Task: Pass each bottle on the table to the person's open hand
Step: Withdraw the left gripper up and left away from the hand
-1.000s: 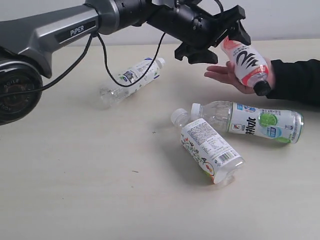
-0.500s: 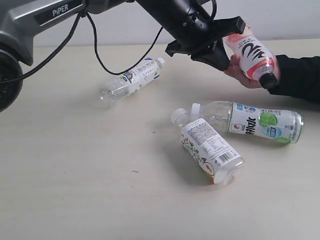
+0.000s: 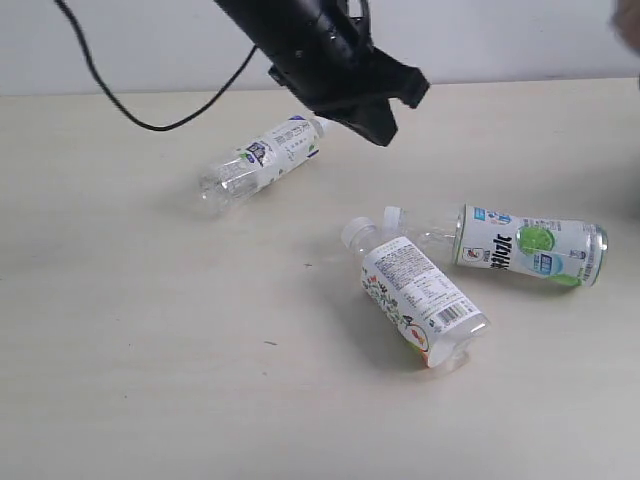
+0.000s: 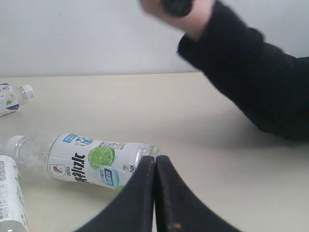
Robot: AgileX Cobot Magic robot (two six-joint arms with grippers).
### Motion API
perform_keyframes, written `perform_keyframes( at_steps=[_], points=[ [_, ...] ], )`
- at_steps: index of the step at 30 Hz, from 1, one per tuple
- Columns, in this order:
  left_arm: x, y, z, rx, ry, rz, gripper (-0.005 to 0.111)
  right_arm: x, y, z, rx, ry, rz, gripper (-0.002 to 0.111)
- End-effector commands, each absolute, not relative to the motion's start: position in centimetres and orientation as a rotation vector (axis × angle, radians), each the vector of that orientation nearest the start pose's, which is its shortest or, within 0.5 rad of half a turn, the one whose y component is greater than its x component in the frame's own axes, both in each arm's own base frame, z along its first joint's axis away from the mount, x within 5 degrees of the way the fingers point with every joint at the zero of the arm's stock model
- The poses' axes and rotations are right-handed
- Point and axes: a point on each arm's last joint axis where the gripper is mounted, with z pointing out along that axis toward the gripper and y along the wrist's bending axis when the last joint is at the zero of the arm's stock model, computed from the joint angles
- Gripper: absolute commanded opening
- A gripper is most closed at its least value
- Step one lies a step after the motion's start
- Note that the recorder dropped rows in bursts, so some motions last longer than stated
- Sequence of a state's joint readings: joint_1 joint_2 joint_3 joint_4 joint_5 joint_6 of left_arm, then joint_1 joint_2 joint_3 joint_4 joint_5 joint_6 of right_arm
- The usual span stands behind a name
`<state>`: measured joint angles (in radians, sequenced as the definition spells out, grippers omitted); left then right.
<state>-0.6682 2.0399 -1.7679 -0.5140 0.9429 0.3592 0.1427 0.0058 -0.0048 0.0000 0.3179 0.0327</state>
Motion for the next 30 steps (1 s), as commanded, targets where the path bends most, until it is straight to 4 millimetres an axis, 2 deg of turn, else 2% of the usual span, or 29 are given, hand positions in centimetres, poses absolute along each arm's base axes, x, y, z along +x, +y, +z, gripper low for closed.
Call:
perform_keyframes(
  at_steps=[1,3,7,11,17,30],
  points=[
    [32.2,-26.7,26.3,1.011,2.35,-0.579,0.001,5.4,0.7,18.5,-0.098,1.794,0.12,0.0],
    [31.8,-24.9,26.6,0.972,2.276,-0.523,0.001,5.4,0.7,18.5,-0.098,1.794,0.12,0.0],
    [31.9,-21.9,28.6,0.794,2.156,-0.475,0.001,5.4,0.7,18.5,-0.096,1.795,0.122,0.0],
    [31.8,-20.5,30.1,0.792,2.129,-0.44,0.001,5.4,0.7,18.5,-0.096,1.795,0.122,0.0],
    [32.2,-20.1,29.5,0.864,2.122,-0.346,0.001,5.4,0.7,18.5,-0.098,1.794,0.121,0.0],
    [32.3,-20.1,28.6,0.902,2.152,-0.324,0.001,5.4,0.7,18.5,-0.098,1.794,0.121,0.0]
  ],
)
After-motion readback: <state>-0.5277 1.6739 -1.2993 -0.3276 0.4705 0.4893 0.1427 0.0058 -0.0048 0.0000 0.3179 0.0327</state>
